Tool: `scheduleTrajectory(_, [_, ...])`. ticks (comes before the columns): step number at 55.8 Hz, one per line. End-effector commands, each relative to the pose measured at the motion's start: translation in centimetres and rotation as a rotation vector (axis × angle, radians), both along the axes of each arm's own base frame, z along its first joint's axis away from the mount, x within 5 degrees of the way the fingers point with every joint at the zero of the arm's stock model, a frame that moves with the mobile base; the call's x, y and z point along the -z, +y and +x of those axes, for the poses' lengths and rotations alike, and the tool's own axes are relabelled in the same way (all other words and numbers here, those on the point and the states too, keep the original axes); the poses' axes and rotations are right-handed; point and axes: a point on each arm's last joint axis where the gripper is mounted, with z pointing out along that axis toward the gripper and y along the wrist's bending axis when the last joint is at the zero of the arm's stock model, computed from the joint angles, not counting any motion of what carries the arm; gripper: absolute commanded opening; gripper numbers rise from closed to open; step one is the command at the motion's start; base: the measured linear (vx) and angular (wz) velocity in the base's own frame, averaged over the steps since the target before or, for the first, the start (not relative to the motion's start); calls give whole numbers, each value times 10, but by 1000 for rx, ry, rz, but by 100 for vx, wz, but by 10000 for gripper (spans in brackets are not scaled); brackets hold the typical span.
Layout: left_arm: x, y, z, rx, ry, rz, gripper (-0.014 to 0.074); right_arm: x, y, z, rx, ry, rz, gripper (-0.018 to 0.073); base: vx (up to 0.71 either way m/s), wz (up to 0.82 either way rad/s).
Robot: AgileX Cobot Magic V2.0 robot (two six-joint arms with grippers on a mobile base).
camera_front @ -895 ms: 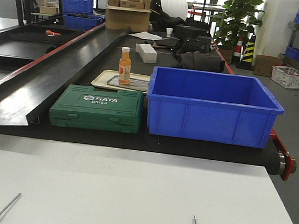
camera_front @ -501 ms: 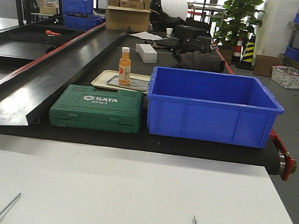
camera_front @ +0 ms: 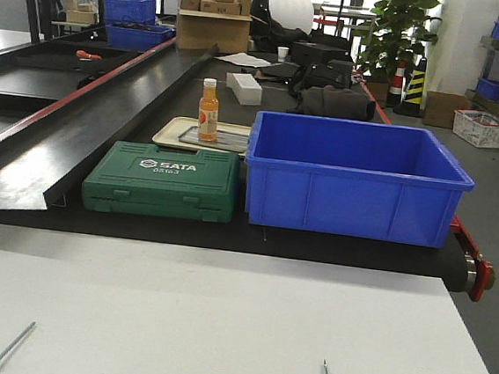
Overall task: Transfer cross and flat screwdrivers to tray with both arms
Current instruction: 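Lower both grippers over the two green-handled screwdrivers on the table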
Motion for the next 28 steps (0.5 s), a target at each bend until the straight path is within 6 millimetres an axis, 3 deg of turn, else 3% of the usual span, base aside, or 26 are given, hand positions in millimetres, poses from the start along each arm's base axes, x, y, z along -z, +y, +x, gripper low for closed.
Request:
scheduleTrajectory(1, [-24, 1, -5, -10, -199, -17, -6, -10, 1, -1, -6, -134, -10, -8, 0, 0])
scheduleTrajectory(13, [-46, 3, -11, -21, -380, -39, -6, -37, 2, -7, -32, -406, 40, -8, 0, 0])
scheduleTrajectory(21, [-85, 4, -26, -22, -529, -46, -6, -68, 1, -13, -25, -433, 65, -8, 0, 0])
scheduleTrajectory(28, [-124, 3, -33, -18, -519, -30, -6, -112, 1, -11, -16, -372, 60, -8, 0, 0])
